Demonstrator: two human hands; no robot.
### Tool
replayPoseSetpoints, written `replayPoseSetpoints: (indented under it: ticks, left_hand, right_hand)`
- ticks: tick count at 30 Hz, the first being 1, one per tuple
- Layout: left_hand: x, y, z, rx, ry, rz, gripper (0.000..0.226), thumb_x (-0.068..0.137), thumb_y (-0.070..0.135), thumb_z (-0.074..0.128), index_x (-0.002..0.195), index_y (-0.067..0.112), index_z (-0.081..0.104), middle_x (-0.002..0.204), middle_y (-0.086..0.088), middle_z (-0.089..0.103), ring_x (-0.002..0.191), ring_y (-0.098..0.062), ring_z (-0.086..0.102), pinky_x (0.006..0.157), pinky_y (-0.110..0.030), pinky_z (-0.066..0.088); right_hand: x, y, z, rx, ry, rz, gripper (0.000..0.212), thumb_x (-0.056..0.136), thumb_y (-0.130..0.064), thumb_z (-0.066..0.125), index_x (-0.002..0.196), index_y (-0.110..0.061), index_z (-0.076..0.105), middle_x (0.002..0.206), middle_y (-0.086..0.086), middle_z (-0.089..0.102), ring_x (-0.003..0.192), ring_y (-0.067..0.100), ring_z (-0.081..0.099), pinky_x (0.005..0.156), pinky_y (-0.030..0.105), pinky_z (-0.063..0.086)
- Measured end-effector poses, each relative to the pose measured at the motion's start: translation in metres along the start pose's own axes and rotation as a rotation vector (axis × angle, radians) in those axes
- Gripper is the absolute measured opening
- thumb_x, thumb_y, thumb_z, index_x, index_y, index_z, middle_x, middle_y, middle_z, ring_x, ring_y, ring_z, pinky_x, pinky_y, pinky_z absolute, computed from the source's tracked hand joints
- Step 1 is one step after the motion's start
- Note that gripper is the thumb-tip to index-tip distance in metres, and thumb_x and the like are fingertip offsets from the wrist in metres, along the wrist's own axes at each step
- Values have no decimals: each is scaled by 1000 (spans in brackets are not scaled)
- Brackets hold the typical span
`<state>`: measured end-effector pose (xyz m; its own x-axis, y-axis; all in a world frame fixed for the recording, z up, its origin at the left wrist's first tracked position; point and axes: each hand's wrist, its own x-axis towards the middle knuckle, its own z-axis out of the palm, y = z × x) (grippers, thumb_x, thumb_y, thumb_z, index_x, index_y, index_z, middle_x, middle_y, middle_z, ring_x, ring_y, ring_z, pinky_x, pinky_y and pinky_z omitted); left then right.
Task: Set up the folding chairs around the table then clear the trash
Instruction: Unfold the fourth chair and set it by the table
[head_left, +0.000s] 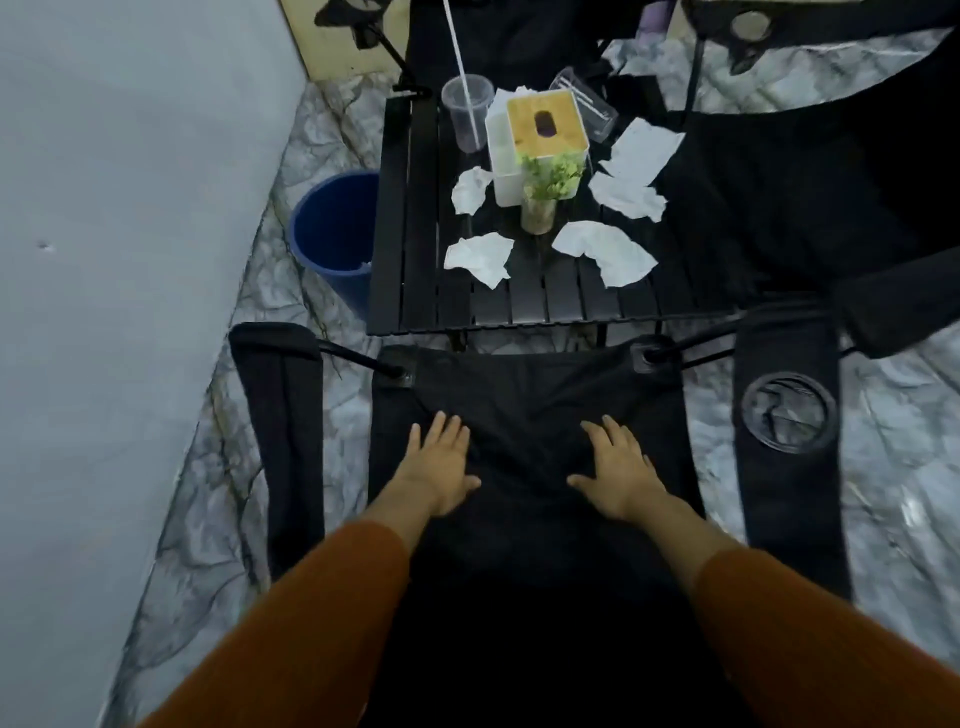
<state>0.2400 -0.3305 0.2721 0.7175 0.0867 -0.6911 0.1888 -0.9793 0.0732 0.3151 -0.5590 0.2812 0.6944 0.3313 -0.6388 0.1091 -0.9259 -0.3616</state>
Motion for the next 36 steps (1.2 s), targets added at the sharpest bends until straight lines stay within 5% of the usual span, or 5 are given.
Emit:
replayPoseSetpoints:
  ticks: [13,22,27,30,36]
  left_hand:
    - [122,-38,70,161,169,42,85,91,70,16,144,21,-29,150,5,-39,142,-17,-33,109,-51,-28]
    - [59,-45,129,27,219,52,82,90,71,18,153,20,4,162,-3,2,150,-19,-3,115,-44,-10]
    - [61,-49,131,9,152,46,90,79,75,-3,147,20,-23,152,4,-34,143,-17,-29,111,-43,-26]
    - [56,-44,116,-13,88,30,81,93,65,18,151,18,-14,157,1,-26,147,-17,-22,121,-46,-13]
    - [31,-33,40,-204,63,9,61,100,47,30,150,12,25,160,-6,20,151,-21,3,123,-42,3]
  right_hand:
    - [121,41,68,-356,-195,27,105,77,-82,35,139,-34,-36,141,-11,-48,139,17,-37,107,68,-16]
    - [46,71,102,-363,-200,34,99,65,-91,9,139,-42,-33,149,-11,-42,140,17,-35,109,69,-14]
    - [54,72,102,-349,-343,112,104,59,-94,14,137,-44,-31,141,-16,-44,139,14,-35,106,69,-16]
    - [53,61,89,-296,-349,113,100,77,-78,43,148,-39,-15,152,-13,-32,146,18,-23,111,66,-5]
    - [28,34,45,-187,-228,113,71,90,-50,54,149,-22,26,157,7,26,147,27,17,119,46,21]
